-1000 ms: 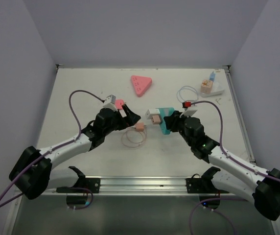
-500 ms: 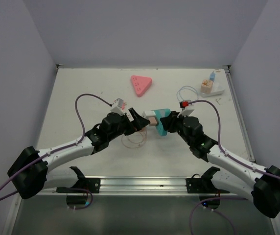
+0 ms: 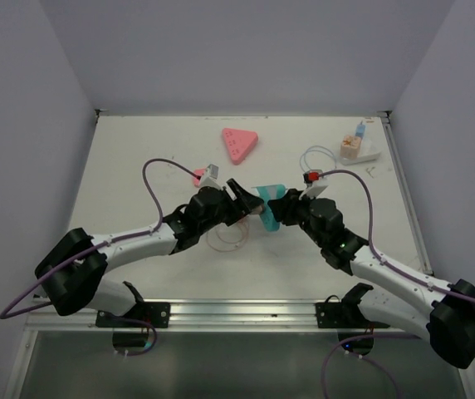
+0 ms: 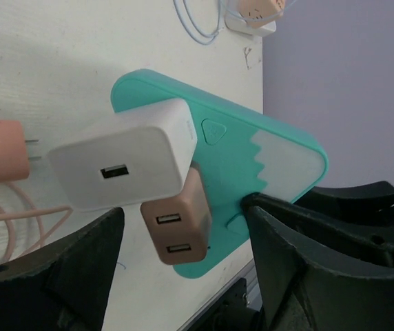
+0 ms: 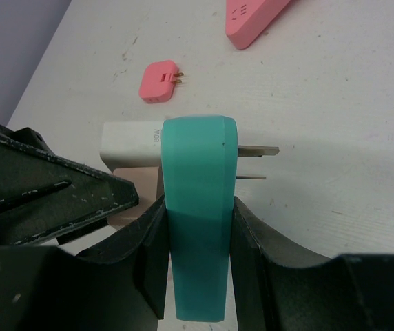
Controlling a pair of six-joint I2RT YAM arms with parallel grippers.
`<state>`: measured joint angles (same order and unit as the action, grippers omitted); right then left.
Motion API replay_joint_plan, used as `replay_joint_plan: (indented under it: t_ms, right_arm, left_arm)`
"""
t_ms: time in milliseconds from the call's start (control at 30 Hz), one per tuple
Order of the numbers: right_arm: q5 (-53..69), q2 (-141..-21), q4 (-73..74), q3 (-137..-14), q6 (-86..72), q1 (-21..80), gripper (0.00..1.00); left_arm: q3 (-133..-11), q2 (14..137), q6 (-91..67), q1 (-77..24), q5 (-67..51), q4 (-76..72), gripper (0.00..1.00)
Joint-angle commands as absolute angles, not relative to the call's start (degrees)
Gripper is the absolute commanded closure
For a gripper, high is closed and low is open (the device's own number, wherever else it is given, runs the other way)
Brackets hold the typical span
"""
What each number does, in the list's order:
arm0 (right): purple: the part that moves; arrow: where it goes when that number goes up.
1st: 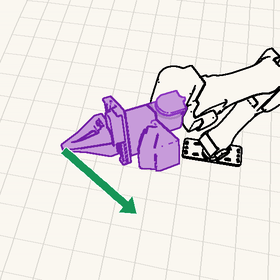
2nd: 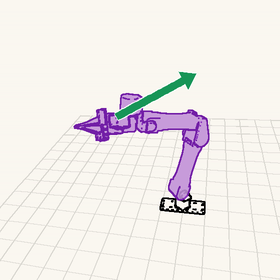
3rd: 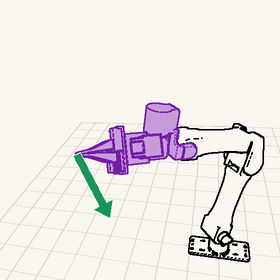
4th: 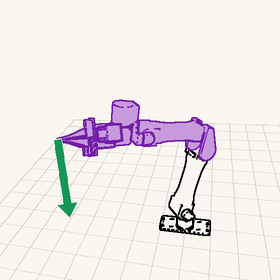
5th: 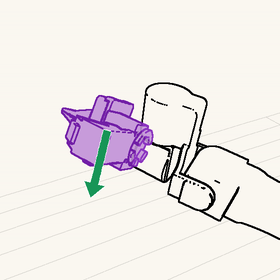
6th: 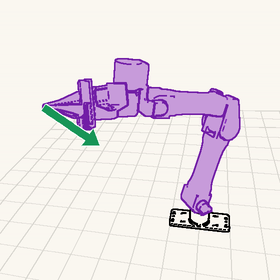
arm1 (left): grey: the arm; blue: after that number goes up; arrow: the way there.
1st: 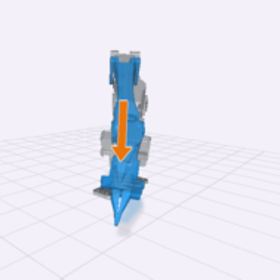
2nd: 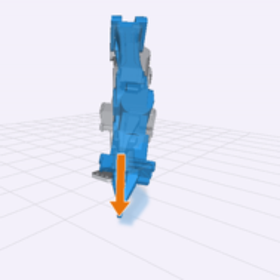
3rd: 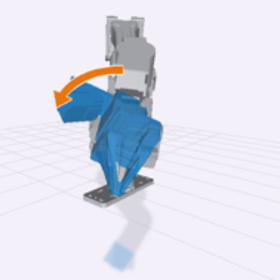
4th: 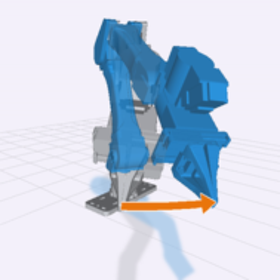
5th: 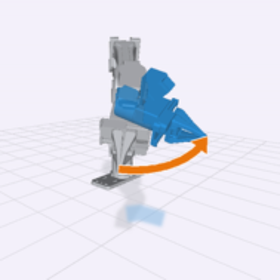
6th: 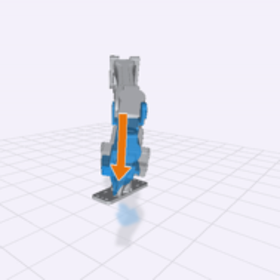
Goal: Pull the plug off the socket
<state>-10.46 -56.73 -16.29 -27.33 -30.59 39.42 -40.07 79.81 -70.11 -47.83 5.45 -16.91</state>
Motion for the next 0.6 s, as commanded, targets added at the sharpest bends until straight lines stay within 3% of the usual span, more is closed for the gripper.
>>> replay_joint_plan:
  t_ms: [0, 100, 200, 300, 400, 567]
  right_arm:
    - [-9.8, -56.4, -24.9, -30.1, -32.2, 40.0, 1.00]
    - [-9.8, -56.3, -25.2, -29.8, -32.2, 40.2, 1.00]
    - [-11.2, -55.9, -25.1, -29.3, -32.1, 40.2, 1.00]
    - [-12.7, -55.8, -25.0, -28.7, -31.5, 40.2, 1.00]
    - [-14.1, -55.8, -25.1, -27.9, -31.5, 40.2, 1.00]
    - [-23.5, -55.3, -22.3, -26.4, -31.6, 40.2, 1.00]
  left_arm:
    - [-43.8, 80.9, -71.8, -48.3, 9.7, -21.4, 0.28]
    - [-43.9, 81.5, -72.8, -48.3, 10.5, -21.4, 0.39]
    - [-42.7, 81.3, -74.0, -48.3, 10.3, -21.4, 0.64]
    - [-40.9, 80.5, -75.2, -48.3, 9.9, -22.1, 0.78]
    - [-39.9, 79.9, -75.8, -48.3, 9.3, -22.2, 1.00]
    - [-38.2, 78.0, -75.8, -48.3, 9.5, -22.1, 1.00]
